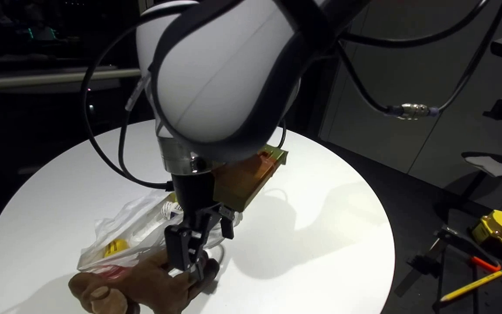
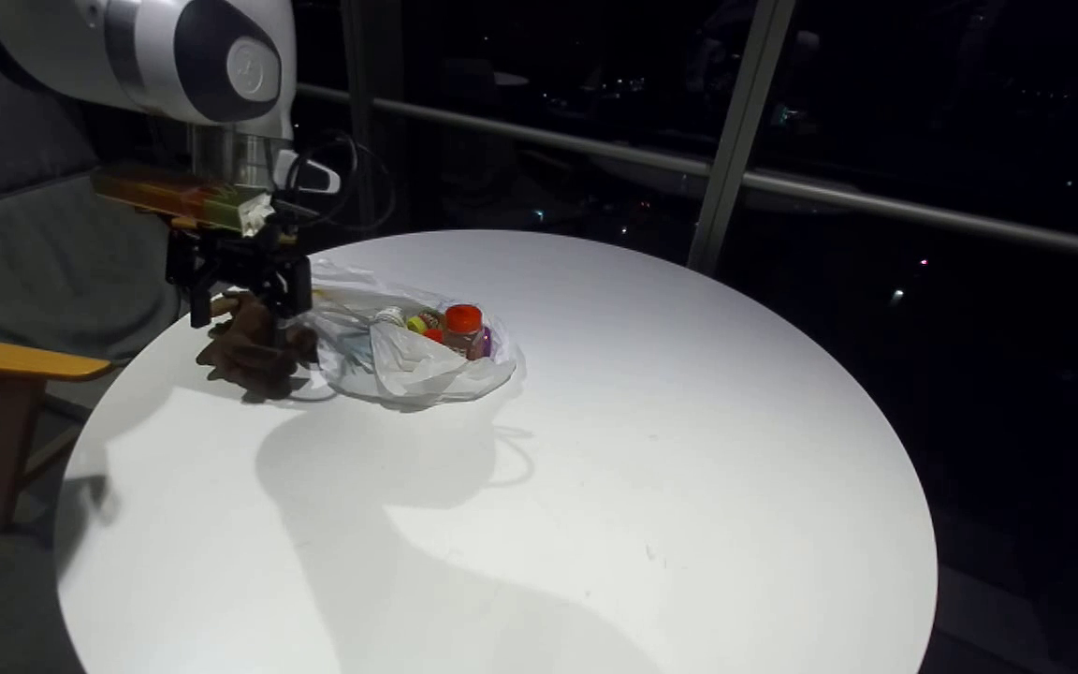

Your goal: Put the objects on the table into the plastic bag.

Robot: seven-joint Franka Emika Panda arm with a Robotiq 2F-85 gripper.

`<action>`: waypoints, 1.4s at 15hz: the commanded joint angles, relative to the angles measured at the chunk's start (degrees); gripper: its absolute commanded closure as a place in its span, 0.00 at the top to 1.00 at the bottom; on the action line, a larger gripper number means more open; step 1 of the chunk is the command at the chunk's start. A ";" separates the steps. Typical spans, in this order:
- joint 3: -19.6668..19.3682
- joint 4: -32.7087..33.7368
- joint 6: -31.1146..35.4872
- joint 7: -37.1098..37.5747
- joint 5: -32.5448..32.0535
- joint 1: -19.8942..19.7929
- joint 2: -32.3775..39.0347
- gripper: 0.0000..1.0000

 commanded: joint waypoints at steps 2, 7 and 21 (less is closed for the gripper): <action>-2.03 -2.75 15.41 5.29 -1.52 4.24 2.61 1.00; -7.06 -4.41 29.04 10.43 -4.70 12.09 6.50 1.00; -24.48 -3.51 6.71 21.12 -8.02 25.79 1.63 0.16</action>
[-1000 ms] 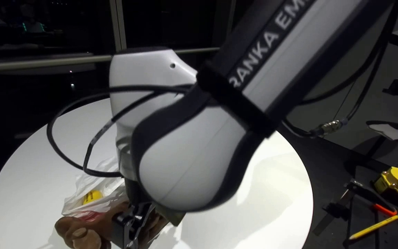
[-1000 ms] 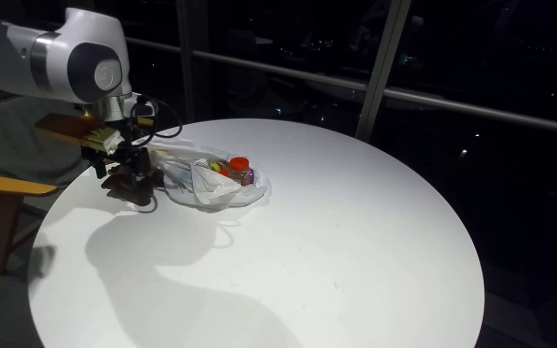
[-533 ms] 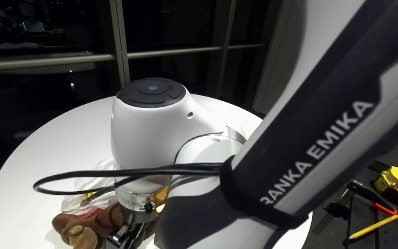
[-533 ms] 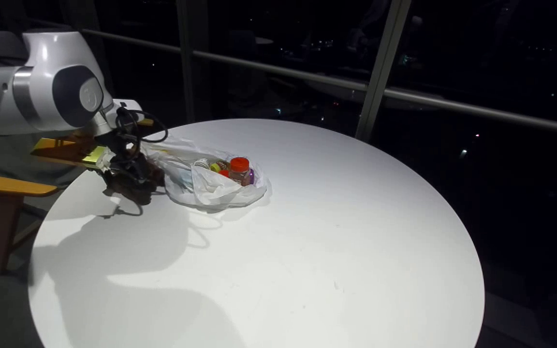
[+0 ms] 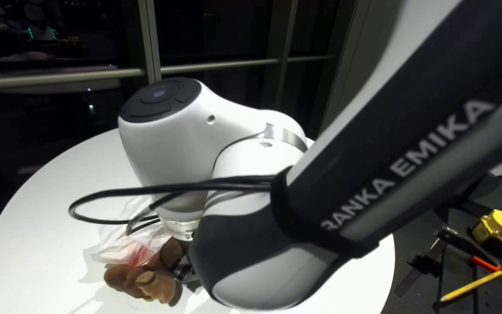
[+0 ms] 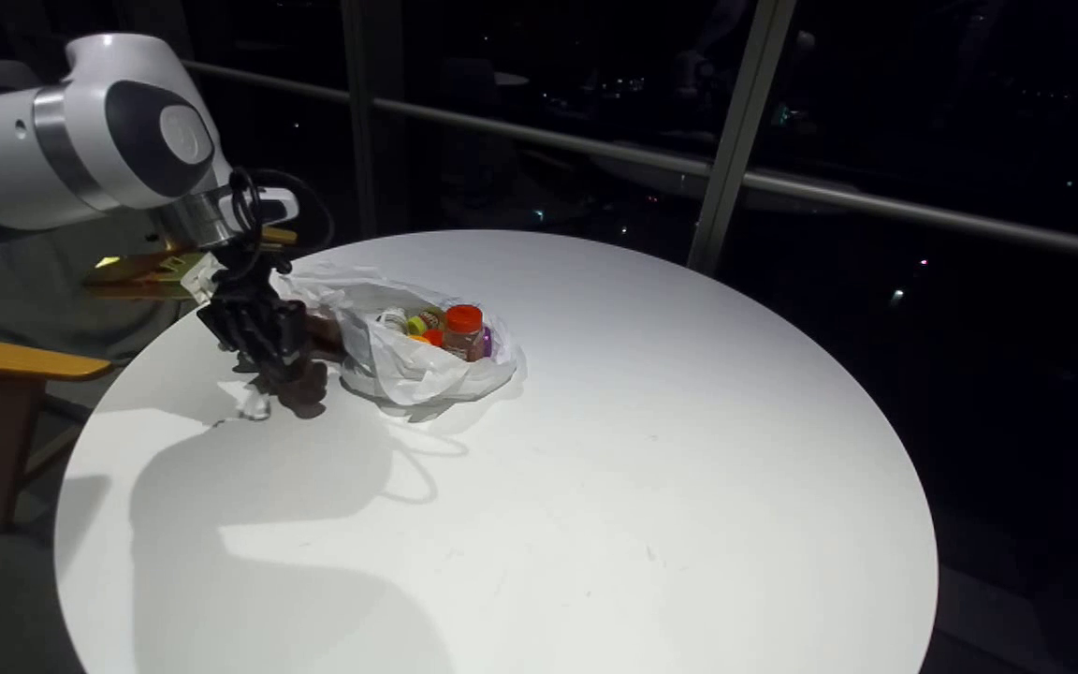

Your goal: Put the objects on the table into the plastic bag.

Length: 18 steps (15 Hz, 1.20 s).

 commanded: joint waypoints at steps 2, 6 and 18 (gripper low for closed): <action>2.63 1.45 -17.60 0.45 -1.48 -4.34 -6.60 0.14; 6.50 3.89 -28.02 0.43 -2.34 -8.83 -12.03 0.17; 14.92 20.36 -34.95 6.91 -1.85 -19.85 -10.63 0.16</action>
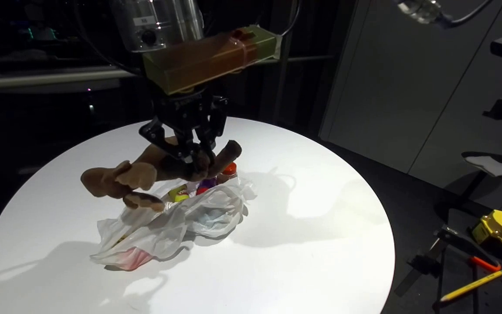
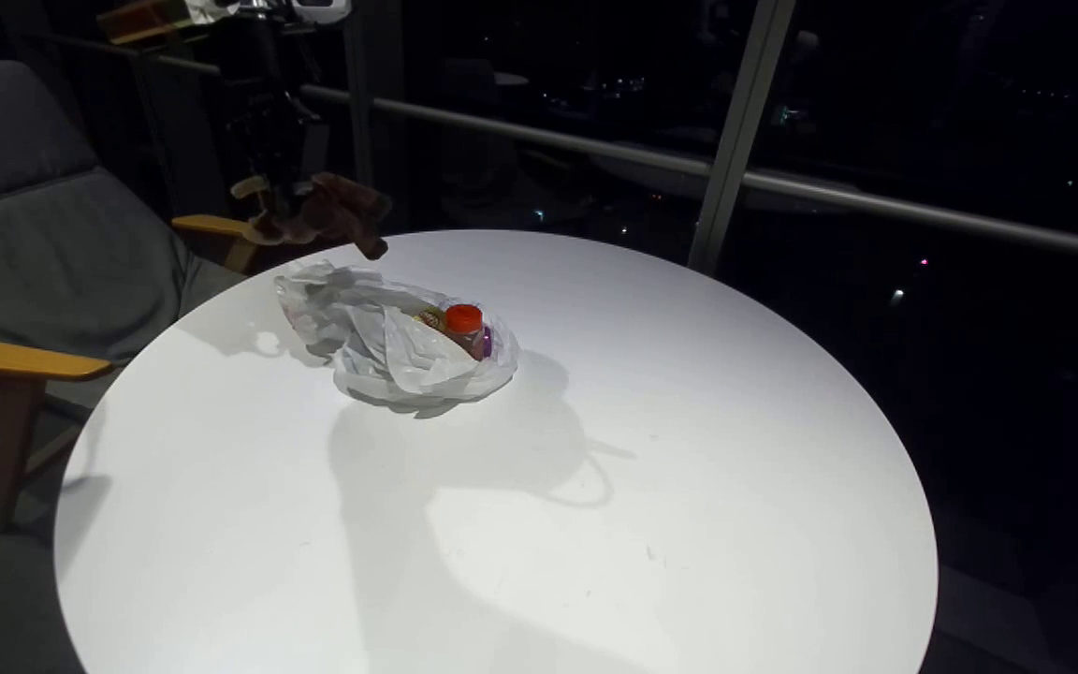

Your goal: Put the objects on the table into the plastic bag.

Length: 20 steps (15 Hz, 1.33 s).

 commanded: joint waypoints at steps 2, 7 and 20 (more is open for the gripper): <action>0.94 6.44 -2.14 4.37 -1.23 -2.69 4.38 0.16; 0.18 8.15 -3.49 5.79 -2.18 -3.62 9.18 0.16; 2.06 6.05 -11.76 2.18 -2.97 -2.80 13.02 0.16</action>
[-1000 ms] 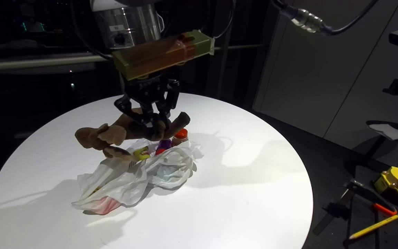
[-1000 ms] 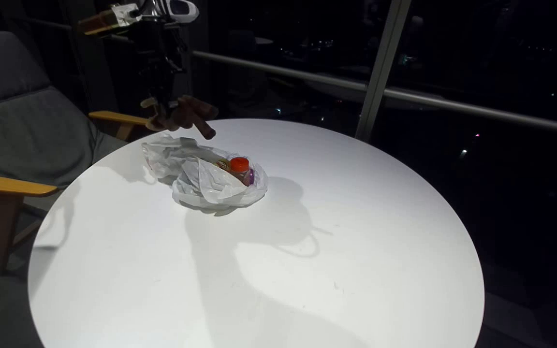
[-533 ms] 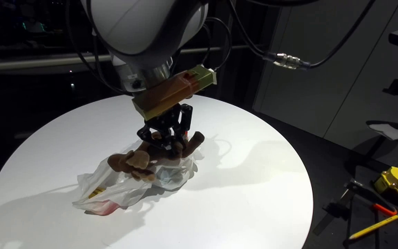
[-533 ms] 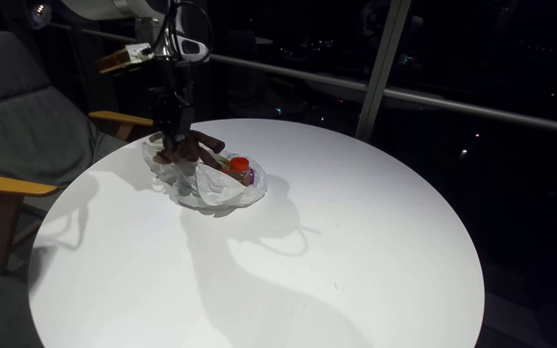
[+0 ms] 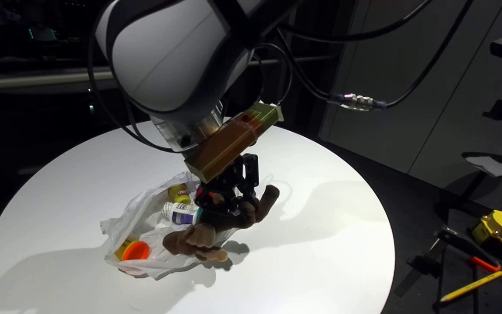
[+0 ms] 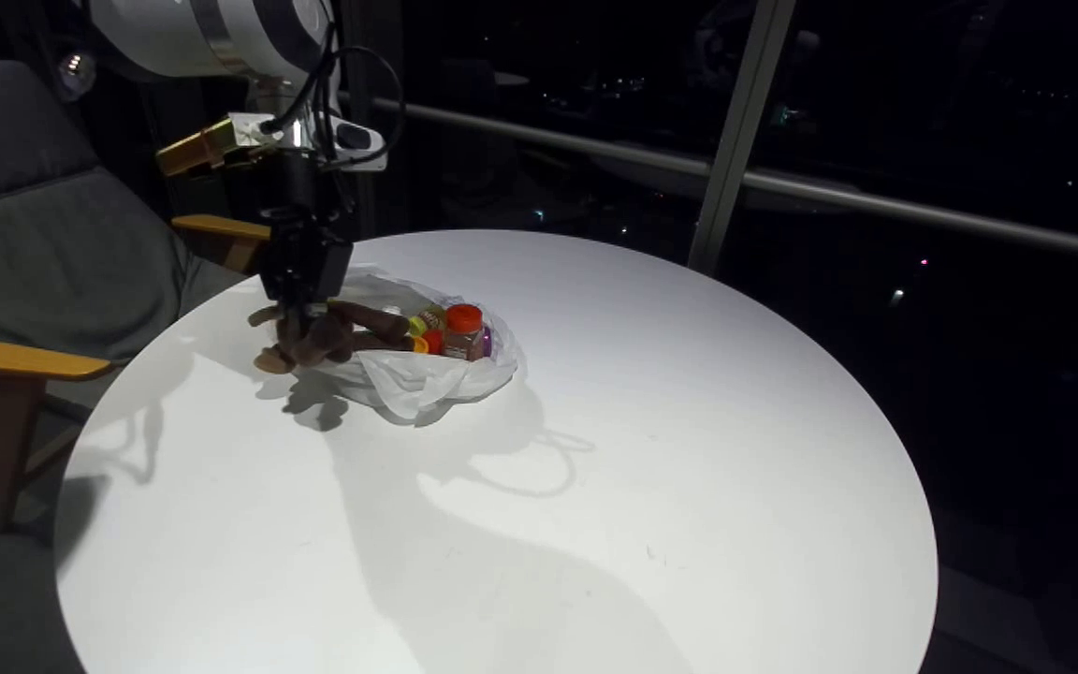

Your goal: Put the objects on the table into the plastic bag.

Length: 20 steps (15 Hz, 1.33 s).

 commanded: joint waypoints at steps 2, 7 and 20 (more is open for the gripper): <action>-0.64 1.43 4.76 4.76 -3.29 1.99 0.16 0.15; -3.07 2.68 14.28 13.71 -10.52 4.45 0.54 0.15; -2.89 0.57 18.82 9.94 -15.75 4.01 1.73 0.63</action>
